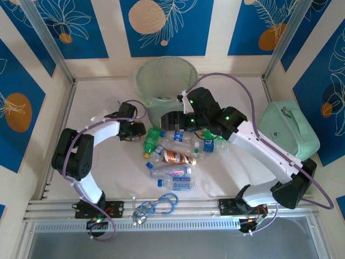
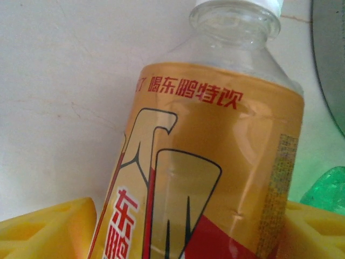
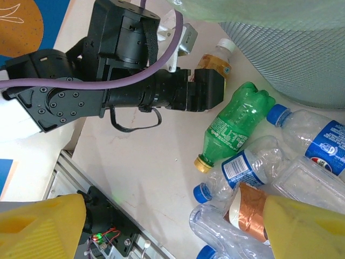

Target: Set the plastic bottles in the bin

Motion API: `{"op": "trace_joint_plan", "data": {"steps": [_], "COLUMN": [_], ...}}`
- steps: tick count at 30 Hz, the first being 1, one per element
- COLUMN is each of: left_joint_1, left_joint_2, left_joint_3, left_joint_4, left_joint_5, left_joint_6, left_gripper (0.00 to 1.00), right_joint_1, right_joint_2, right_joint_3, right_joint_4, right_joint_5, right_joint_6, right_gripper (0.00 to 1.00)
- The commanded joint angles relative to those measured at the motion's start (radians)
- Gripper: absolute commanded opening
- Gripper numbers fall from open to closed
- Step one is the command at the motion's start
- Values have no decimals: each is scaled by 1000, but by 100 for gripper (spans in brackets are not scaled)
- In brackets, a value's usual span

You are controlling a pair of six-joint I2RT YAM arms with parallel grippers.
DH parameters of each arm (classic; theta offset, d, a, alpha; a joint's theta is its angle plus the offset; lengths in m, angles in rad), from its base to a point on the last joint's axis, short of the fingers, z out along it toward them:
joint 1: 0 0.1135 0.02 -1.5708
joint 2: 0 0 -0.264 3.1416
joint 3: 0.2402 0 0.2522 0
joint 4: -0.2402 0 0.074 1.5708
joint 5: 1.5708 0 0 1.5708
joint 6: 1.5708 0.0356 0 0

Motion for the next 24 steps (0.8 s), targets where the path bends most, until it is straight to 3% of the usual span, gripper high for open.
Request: {"op": "trace_joint_plan", "data": {"steps": [1, 10, 18, 24], "left_joint_1": [-3, -3, 4, 38], "left_joint_2": [8, -17, -153, -302], "left_joint_3": [-18, -44, -102, -177], "left_joint_4": [-16, -14, -22, 10], "left_joint_5": [-24, -2, 23, 124], "left_joint_6": [-1, -23, -75, -168], "left_gripper": [76, 67, 65, 64], "right_joint_1": [10, 12, 12, 21], "right_joint_2": [-10, -16, -22, -22], "right_joint_3": [-14, -18, -17, -16], "right_joint_4": [3, 4, 6, 14], "right_joint_5": [-15, -10, -12, -18], "right_joint_6": [1, 1, 1, 2], "right_gripper": [86, 82, 81, 80]}}
